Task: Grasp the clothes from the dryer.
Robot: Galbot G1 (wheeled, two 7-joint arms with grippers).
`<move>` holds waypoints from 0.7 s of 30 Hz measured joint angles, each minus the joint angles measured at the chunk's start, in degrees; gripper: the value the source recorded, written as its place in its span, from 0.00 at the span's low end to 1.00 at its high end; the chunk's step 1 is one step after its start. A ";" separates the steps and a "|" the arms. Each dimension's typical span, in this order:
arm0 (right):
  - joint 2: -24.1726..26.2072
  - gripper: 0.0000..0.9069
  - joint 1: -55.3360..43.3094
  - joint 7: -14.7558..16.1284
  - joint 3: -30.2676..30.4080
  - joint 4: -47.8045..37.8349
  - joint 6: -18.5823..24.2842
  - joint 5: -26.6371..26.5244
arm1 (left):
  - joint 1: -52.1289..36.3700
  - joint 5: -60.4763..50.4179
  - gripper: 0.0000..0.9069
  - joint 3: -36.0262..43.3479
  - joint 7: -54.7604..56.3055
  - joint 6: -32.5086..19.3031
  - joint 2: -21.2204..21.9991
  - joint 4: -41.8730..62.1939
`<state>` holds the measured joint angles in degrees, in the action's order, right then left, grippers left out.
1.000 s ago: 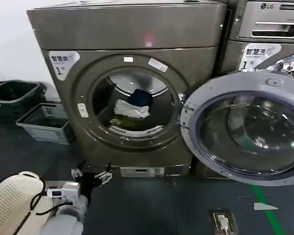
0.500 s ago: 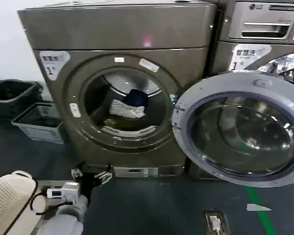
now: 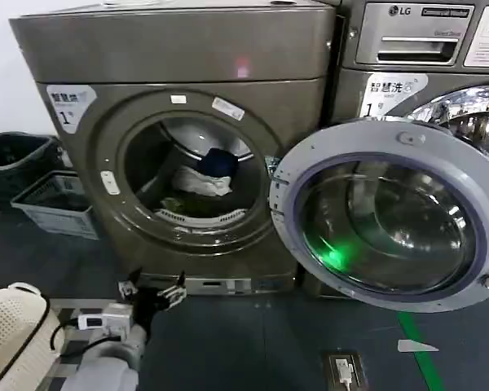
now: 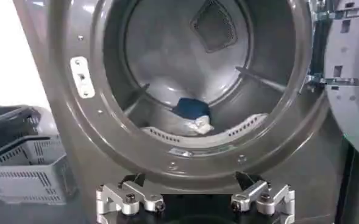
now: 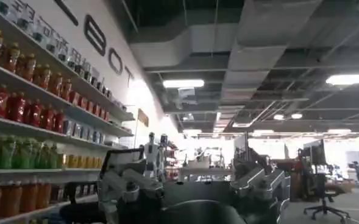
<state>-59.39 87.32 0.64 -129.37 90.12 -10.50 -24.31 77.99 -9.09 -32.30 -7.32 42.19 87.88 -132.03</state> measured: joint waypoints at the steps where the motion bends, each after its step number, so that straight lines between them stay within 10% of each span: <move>1: -0.07 1.00 0.01 -0.08 -0.03 -0.01 0.07 -0.02 | -0.01 0.00 1.00 0.03 0.00 0.00 0.02 0.00; 21: -1.47 1.00 -0.28 -2.07 0.64 1.16 1.72 -2.92 | -0.02 -0.10 1.00 -0.02 0.06 0.00 0.11 0.08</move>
<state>-60.86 87.04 -1.43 -128.73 91.29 -8.78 -27.23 77.97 -9.19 -32.32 -7.26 42.19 87.99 -131.96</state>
